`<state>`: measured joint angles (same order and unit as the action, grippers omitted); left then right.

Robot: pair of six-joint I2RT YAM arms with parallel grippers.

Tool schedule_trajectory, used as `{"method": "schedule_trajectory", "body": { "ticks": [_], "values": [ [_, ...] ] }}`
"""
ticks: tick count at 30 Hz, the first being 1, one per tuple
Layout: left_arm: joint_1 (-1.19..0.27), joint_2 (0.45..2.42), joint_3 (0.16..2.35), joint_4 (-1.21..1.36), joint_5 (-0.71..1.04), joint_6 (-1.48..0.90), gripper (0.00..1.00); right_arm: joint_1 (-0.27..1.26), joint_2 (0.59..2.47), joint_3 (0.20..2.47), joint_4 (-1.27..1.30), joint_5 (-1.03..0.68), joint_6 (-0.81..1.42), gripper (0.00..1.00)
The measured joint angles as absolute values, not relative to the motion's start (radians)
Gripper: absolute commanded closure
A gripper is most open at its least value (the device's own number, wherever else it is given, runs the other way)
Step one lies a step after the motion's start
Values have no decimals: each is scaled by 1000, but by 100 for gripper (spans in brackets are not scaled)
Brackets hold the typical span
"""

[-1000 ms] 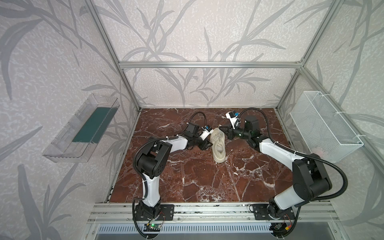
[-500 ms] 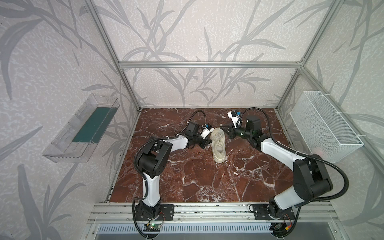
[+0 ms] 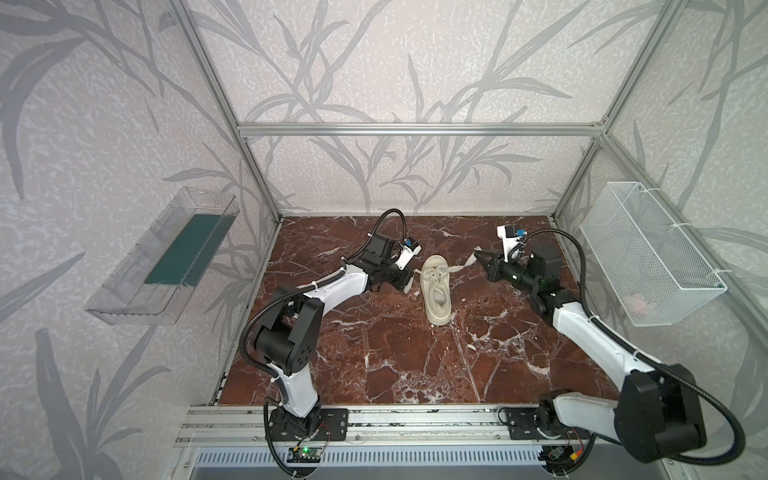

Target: Tie the shoes

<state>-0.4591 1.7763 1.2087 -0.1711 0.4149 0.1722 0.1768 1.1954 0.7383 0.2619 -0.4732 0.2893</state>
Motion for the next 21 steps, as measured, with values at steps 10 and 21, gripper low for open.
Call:
{"method": "schedule_trajectory", "body": {
  "ticks": [10, 21],
  "values": [
    [-454, 1776, 1303, -376, 273, 172, 100, 128, 1003, 683, 23, -47, 353, 100],
    [-452, 1774, 1303, -458, 130, 172, 100, 88, 1051, 667, -172, 230, 496, 100]
  ]
}}
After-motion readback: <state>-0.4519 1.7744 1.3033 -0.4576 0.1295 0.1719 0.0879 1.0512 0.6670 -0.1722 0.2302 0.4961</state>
